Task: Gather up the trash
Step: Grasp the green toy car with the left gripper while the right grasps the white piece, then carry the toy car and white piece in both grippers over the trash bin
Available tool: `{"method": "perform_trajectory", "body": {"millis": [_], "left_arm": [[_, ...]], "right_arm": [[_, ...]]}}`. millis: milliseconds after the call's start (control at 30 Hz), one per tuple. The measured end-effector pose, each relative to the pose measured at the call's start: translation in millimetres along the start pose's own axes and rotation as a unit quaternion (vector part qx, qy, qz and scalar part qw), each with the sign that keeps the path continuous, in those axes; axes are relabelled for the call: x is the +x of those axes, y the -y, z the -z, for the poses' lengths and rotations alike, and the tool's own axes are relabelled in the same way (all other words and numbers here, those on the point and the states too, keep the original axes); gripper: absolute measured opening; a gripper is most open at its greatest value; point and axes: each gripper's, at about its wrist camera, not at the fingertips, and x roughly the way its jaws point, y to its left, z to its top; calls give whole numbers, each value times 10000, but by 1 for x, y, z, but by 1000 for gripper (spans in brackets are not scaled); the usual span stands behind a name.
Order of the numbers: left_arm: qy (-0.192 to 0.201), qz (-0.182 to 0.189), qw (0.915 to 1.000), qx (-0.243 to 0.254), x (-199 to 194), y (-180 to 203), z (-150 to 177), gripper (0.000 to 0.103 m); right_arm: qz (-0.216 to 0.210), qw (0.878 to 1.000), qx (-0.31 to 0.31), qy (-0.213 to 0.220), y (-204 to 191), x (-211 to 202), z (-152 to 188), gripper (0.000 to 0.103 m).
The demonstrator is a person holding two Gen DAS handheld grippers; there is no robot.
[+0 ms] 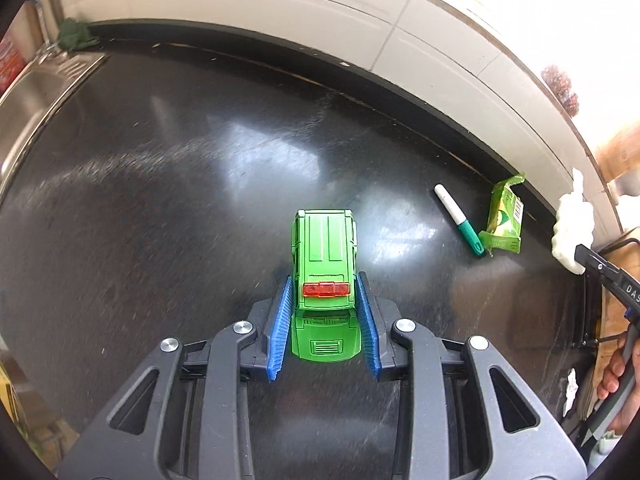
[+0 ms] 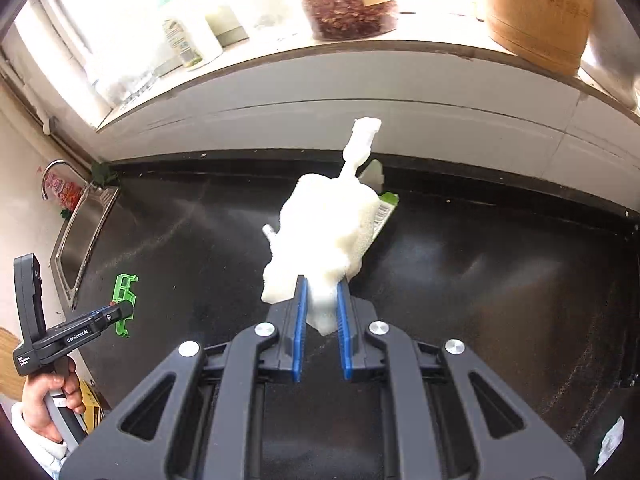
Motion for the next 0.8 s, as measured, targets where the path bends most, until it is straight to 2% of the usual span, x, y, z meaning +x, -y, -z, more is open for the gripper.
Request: {"method": "perform_trajectory", "body": {"millis": [200,333,467,600,733,800], "left_arm": [[145,-143,9994,-281,-44,-30,30,31],[221,-344,9967,-707,-67,-71,53,31],[366,-571,9898,-1249,-94,-120,86,31],[492,-815,9779,-1859,-125,-173,128,31],[611,-1088,9574,-2603,-157,-228,182,31],[646,-1203,9467,-2916,-171,-249,206,31]], "right_arm": [[-355,9976,-483,-347,-54,17,14,15],[-581,9929,-888,-533,-103,32,22,15],[-801,9851,-1320,-751,-148,46,33,15],[-1064,9720,-1851,-981,-210,60,50,15],[-1349,9524,-2447,-1216,-278,71,75,15],[-1523,9376,-2807,-1372,-318,77,95,15]]}}
